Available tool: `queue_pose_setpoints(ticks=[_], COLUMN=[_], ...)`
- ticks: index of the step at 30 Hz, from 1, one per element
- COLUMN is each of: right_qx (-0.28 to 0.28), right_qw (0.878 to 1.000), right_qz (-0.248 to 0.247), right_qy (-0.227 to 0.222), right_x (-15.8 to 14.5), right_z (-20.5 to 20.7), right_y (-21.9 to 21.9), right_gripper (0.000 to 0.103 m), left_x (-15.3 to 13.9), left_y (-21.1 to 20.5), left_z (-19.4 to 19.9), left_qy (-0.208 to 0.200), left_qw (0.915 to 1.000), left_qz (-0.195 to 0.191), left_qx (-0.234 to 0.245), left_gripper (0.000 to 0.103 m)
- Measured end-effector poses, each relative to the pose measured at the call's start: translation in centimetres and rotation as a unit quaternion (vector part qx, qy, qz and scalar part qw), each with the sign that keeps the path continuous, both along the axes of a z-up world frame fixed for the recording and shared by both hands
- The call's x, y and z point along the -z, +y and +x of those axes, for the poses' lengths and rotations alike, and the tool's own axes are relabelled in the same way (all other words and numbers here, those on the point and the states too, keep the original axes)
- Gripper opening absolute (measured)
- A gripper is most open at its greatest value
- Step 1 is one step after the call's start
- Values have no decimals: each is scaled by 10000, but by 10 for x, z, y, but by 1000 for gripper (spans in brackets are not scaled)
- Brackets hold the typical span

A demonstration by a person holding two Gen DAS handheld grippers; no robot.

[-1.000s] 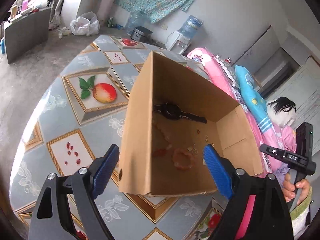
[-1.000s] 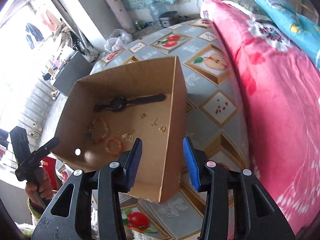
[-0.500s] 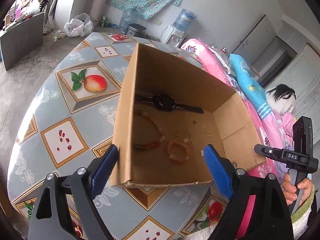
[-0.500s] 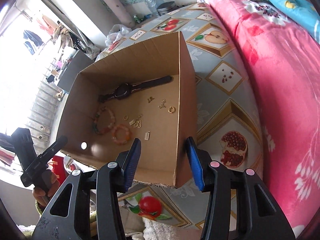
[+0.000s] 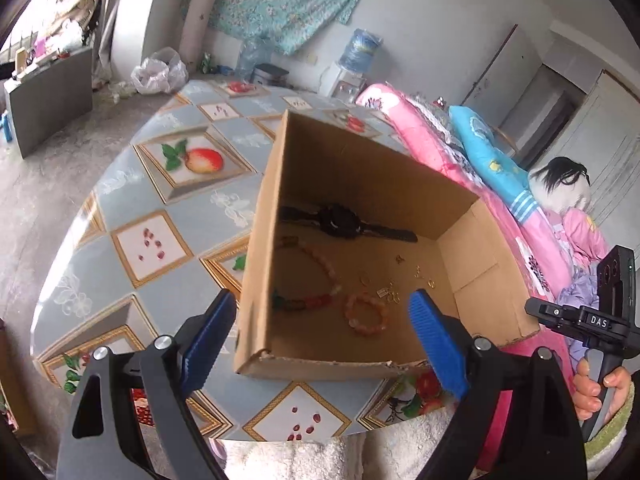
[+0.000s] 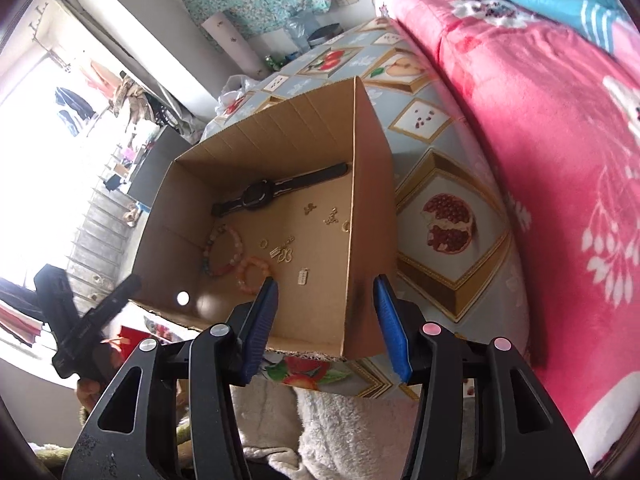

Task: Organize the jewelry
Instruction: 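Withdraw both tools from the box back over the table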

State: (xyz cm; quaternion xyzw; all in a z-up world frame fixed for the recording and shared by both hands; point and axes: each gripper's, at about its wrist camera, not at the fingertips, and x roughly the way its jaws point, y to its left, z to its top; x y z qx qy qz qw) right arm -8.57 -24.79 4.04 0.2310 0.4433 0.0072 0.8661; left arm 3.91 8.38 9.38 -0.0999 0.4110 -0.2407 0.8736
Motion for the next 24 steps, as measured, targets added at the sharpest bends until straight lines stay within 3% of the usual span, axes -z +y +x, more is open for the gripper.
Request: queue_pose_setpoints(ticks=[4, 9, 16, 24], right_qx=[184, 225, -73, -234], right_qw=[9956, 9826, 9823, 9849], right_qz=[-815, -1647, -1696, -1652], right_qy=[-420, -833, -786, -468], right_x=[-19, -27, -13, 1], right_z=[-30, -58, -63, -56], right_y=[17, 47, 76, 96], right_gripper=[63, 85, 95, 95], left_x=[-25, -33, -26, -16], left_y=[9, 3, -15, -35], left_z=[-26, -54, -72, -75], left_qy=[-659, -769, -748, -659], left_qw=[9969, 9953, 9908, 9864], left_qz=[248, 505, 991, 1370], left_qx=[-352, -318, -530, -628], left_gripper=[96, 97, 97, 97])
